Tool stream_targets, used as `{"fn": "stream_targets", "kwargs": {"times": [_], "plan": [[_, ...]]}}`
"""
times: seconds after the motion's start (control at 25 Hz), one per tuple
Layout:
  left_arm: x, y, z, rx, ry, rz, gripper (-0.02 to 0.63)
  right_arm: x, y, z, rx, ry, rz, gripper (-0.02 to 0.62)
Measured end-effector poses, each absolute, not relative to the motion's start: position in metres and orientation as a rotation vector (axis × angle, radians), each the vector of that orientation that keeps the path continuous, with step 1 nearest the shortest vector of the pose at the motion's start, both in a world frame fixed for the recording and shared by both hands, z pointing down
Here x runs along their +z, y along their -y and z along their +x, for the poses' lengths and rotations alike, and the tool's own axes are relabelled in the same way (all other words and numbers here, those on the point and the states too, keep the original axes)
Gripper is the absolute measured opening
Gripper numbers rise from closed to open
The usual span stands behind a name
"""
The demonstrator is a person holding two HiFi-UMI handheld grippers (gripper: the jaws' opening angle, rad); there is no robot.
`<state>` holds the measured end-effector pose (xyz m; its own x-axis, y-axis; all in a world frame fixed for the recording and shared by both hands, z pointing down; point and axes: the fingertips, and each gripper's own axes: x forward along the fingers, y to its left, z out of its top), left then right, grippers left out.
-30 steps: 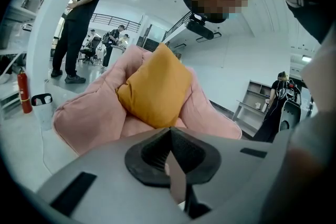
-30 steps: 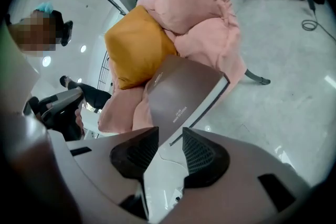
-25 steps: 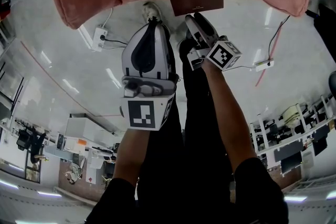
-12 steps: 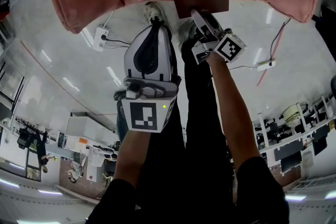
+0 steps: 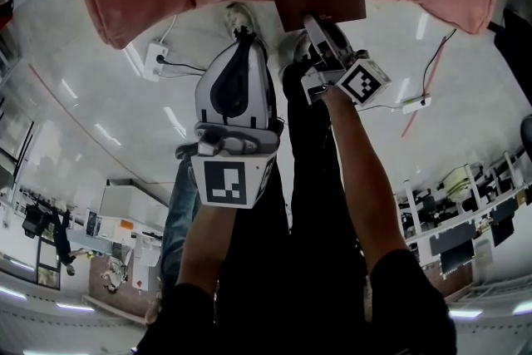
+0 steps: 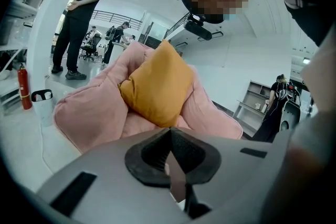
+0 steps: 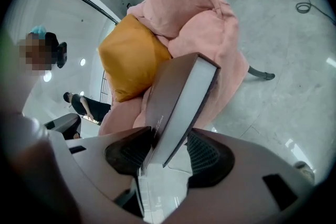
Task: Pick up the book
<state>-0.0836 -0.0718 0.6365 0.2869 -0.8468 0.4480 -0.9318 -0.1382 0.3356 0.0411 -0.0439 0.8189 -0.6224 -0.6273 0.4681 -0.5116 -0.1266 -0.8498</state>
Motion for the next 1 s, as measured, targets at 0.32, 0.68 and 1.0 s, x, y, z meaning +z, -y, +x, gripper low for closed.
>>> {"fn": "stream_targets", "kwargs": {"times": [0.32, 0.68, 1.0], "plan": [[0.624, 0.067, -0.087, 0.190, 1.615, 2.012, 0.008, 0.782, 0.053, 0.042, -1.708, -2.258, -1.473, 0.181], [0.608, 0.071, -0.085, 0.168, 1.634, 2.009, 0.008, 0.739, 0.067, 0.037, -1.546, -2.477, -1.600, 0.156], [0.586, 0.069, -0.079, 0.173, 1.641, 2.030, 0.008, 0.703, 0.068, 0.047, -1.467, -2.557, -1.712, 0.150]]}}
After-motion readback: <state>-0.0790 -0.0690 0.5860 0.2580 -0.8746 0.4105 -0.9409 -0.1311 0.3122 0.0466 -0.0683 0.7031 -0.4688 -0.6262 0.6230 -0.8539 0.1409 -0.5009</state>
